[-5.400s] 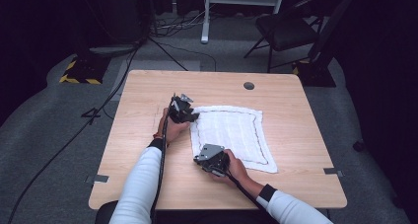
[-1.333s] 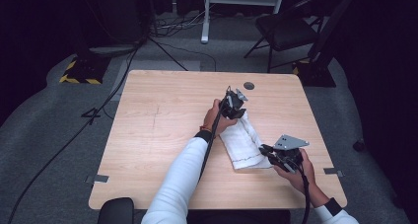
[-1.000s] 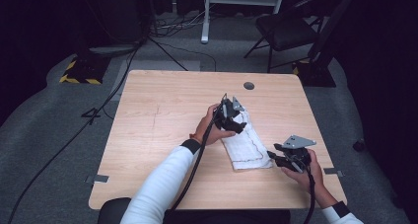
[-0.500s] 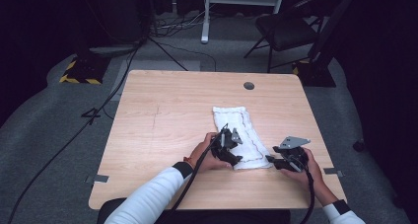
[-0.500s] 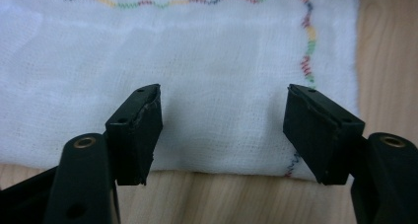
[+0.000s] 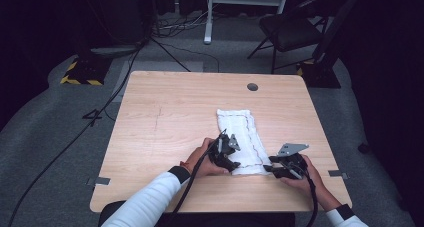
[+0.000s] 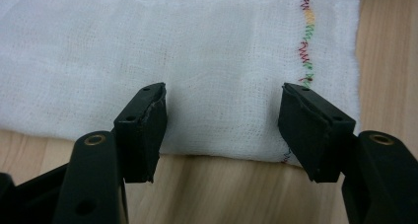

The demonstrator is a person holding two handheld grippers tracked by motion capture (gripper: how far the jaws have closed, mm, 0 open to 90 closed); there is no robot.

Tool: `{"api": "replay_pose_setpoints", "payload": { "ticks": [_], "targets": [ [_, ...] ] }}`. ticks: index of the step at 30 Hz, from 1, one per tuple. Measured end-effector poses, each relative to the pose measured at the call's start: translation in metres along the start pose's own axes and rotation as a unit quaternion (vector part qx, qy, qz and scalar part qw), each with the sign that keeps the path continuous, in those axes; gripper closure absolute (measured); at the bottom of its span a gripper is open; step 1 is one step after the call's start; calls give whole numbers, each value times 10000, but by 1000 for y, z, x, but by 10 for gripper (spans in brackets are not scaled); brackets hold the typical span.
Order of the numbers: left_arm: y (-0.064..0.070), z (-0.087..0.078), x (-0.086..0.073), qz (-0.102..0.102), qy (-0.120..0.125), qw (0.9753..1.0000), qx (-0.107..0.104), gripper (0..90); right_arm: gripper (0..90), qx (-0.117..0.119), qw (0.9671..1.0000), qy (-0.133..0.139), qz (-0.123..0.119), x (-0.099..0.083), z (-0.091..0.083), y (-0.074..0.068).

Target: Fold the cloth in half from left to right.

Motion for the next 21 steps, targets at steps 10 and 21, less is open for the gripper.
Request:
{"api": "replay_pose_setpoints", "payload": {
  "ticks": [10, 21],
  "targets": [
    [11, -25, -28, -19, 99, 9999, -60, 369, 562, 215, 9996, 105, -131, 3, 5, -39],
    [6, -69, -46, -370, 518, 9976, 271, 281, 456, 358, 9976, 280, -517, 16, 2, -46]
  ]
}}
Point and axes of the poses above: each handheld gripper's, and its own axes: z roughly forward along the jaws, x roughly out of its top, y roughly to its right, the point moved 2 cm from there along z, roughly forward along the jaws, and after that the axes turned 7 degrees about y, right-handed, at the moved point
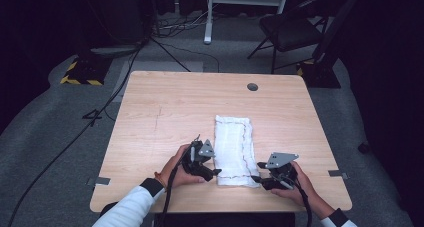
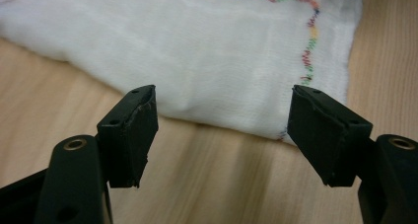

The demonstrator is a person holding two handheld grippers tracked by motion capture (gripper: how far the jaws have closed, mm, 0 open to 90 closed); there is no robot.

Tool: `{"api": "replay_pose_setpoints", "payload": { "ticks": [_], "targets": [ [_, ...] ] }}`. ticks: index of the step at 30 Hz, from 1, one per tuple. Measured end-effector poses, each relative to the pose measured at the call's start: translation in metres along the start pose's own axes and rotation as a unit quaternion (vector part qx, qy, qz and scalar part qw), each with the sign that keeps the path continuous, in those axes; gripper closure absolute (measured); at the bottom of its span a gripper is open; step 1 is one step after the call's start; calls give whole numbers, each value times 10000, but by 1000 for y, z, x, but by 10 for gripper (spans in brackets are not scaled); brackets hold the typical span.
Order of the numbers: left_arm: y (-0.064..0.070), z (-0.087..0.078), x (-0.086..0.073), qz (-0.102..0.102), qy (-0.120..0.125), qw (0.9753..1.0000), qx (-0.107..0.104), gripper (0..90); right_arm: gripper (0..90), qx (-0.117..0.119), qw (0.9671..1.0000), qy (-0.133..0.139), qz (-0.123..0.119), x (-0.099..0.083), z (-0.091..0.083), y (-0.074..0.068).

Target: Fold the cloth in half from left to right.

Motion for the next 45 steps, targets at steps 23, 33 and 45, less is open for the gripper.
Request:
{"api": "replay_pose_setpoints", "payload": {
  "ticks": [23, 33, 45],
  "targets": [
    [-90, 45, 33, -718, 90, 9944, 775, 256, 453, -790, 9947, 304, 586, 53, 54, 116],
    [-123, 72, 37, -1233, 252, 9856, 1128, 250, 481, -1020, 9922, 115, 702, 61, 89, 137],
    [-128, 86, 31, -1293, 297, 9861, 1002, 224, 448, -875, 9897, -16, 1129, 58, 106, 148]
  ]
}}
Point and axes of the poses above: each handheld gripper's, and its own axes: z roughly forward along the jaws, x roughly out of its top, y roughly to its right, the point moved 2 cm from there along z, roughly forward along the jaws, and after that the axes turned 7 degrees about y, right-handed, at the moved point
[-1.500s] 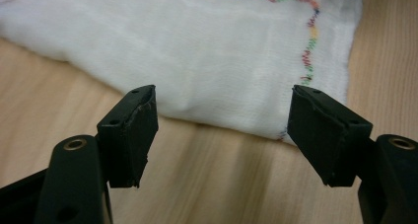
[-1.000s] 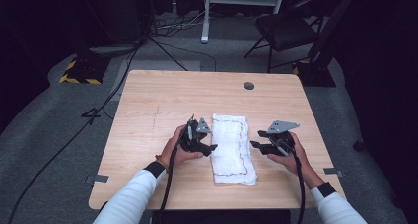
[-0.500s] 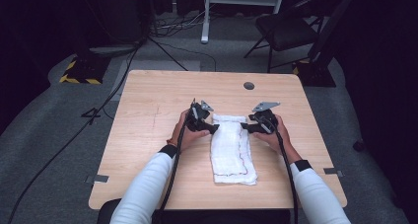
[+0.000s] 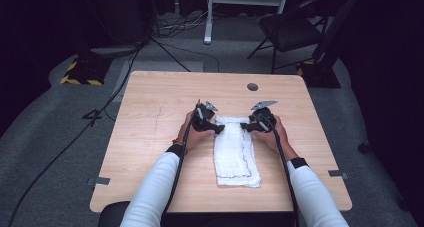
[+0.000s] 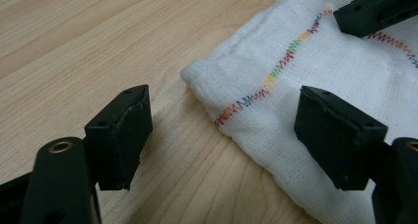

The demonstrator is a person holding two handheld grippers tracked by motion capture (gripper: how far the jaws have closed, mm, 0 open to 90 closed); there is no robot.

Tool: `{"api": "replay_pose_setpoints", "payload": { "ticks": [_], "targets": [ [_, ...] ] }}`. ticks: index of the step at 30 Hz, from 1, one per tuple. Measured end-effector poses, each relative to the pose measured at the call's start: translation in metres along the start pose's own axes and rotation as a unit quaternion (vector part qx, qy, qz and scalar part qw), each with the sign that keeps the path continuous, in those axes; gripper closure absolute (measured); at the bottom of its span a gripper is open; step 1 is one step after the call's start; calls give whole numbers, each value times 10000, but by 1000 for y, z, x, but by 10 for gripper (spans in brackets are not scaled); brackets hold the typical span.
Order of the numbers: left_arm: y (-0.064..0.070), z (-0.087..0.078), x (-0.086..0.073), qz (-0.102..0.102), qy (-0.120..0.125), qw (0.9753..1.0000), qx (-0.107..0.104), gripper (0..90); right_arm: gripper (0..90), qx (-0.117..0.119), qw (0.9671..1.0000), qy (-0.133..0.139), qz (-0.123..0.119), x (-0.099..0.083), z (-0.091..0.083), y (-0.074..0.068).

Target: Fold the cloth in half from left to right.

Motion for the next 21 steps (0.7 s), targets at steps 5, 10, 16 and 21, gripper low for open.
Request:
{"api": "replay_pose_setpoints", "payload": {
  "ticks": [5, 10, 16, 21],
  "targets": [
    [2, 1, 1, 136, -4, 9999, -57, 272, 595, 211, 9997, 51, 102, -1, 0, 0],
    [2, 0, 6, 184, -93, 9987, -458, 564, 770, 367, 9993, -12, 0, 1, 0, -5],
    [-3, 5, 12, 130, -148, 9977, -654, 768, 813, 228, 9996, 18, -149, 4, 0, -6],
    [-3, 6, 20, 368, -180, 9986, -348, 807, 823, 7, 9995, 167, -265, 9, -2, -6]
  ]
}}
Point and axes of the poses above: each handheld gripper's, and its own axes: z roughly forward along the jaws, x roughly out of its top, y roughly to its right, the point moved 2 cm from there along z, roughly forward along the jaws, and after that the axes turned 7 degrees about y, right-handed, at the moved point
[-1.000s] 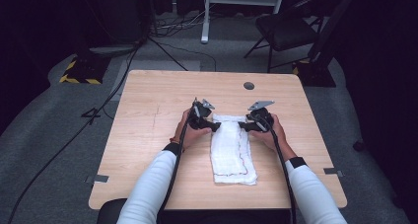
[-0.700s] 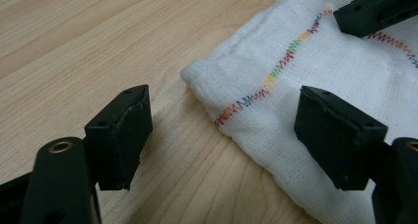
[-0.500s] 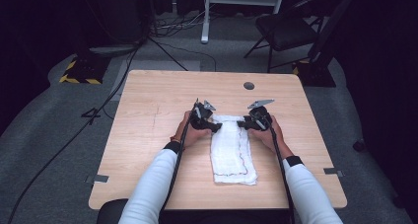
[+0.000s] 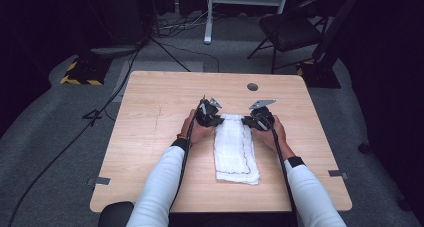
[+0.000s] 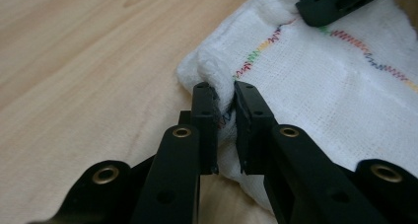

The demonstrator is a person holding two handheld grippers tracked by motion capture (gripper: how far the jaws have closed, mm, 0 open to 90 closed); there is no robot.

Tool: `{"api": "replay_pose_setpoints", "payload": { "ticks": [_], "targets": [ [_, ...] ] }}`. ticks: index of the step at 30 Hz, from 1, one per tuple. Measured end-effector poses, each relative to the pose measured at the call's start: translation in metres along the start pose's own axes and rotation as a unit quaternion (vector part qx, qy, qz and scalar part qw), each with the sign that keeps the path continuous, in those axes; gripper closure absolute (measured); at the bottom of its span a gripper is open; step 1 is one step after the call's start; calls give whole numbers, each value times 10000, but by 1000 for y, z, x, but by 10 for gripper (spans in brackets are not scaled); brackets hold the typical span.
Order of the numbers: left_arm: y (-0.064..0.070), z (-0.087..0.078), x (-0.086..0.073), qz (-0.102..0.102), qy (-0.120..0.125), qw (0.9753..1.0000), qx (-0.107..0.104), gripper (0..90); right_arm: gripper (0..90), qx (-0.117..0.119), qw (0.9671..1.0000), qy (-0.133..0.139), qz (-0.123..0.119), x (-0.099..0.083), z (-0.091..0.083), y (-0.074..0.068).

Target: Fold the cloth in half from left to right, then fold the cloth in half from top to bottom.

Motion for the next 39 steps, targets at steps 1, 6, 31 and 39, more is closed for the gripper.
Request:
{"api": "replay_pose_setpoints", "payload": {
  "ticks": [1, 6, 31, 39],
  "targets": [
    [0, 0, 2, 35, 46, 10000, 51, 809, 824, -31, 10000, 39, -15, 2, -1, 0],
    [0, -3, 18, 252, 51, 9994, 219, 811, 828, -172, 9996, 228, -27, 9, -8, 4],
    [4, -30, 49, 531, 525, 9962, 445, 808, 836, -541, 9945, 866, -214, 44, -40, 7],
    [3, -29, 61, 599, 586, 9945, 630, 809, 837, -765, 9918, 958, -356, 52, -46, 6]
  ]
}}
Point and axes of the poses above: each handheld gripper's, and its own axes: z roughly forward along the jaws, x roughly out of its top, y roughly to its right, the point moved 2 cm from there along z, roughly forward along the jaws, and after that the axes turned 7 degrees about y, right-handed, at the moved point
